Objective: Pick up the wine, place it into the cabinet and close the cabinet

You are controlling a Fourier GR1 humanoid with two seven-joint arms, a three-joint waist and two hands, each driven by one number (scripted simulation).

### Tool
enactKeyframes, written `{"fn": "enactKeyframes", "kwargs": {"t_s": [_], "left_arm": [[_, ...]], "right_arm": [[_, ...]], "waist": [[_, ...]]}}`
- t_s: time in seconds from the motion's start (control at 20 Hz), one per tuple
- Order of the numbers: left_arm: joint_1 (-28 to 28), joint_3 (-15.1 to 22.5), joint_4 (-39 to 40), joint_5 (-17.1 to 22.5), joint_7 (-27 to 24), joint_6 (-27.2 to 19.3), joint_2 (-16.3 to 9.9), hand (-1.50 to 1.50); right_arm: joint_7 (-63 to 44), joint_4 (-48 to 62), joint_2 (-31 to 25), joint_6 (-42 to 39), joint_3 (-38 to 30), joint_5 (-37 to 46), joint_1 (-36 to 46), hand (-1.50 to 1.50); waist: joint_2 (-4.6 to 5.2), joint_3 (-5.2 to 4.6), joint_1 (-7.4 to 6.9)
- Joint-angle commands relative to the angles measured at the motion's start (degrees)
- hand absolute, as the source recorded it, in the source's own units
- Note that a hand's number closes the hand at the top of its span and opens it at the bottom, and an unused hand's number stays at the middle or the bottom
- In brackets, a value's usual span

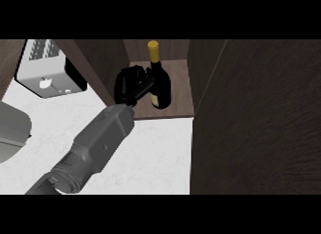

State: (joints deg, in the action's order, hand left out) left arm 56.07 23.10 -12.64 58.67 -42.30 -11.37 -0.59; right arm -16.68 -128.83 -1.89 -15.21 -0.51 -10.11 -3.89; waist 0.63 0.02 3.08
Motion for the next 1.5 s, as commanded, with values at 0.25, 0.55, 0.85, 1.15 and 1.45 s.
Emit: {"fn": "enactKeyframes", "kwargs": {"t_s": [0.25,0.55,0.85,1.15,1.45], "left_arm": [[2.6,-3.1,3.5,0.5,-4.6,-3.1,0.6,-1.5],[1.4,-3.5,2.8,-2.7,-8.6,2.2,-0.4,-1.5],[-3.8,-1.5,-4.1,-4.1,-11.1,-1.5,0.6,-1.5],[-10.1,2.1,-14.7,-7.9,-5.6,-2.3,-3.6,-1.5],[-21.0,9.7,-37.7,-12.3,2.2,-6.9,-5.5,-1.5]], "right_arm": [[0.8,-0.5,0.1,-0.2,1.0,1.1,-0.5,-1.5],[-1.6,3.0,-1.0,1.5,-1.6,0.6,5.4,-1.5],[-3.4,-4.1,-0.7,1.0,0.5,0.2,0.3,-1.5],[-4.6,-6.8,-1.8,0.5,-2.4,-2.6,-3.6,-1.5],[-3.7,-5.8,-0.4,1.7,-1.4,0.1,-3.7,-1.5]], "waist": [[0.23,-0.07,0.25],[-0.08,-0.06,-1.91],[-0.8,-0.03,-2.6],[-1.25,0.02,-3.83],[-1.55,0.04,-4.83]]}}
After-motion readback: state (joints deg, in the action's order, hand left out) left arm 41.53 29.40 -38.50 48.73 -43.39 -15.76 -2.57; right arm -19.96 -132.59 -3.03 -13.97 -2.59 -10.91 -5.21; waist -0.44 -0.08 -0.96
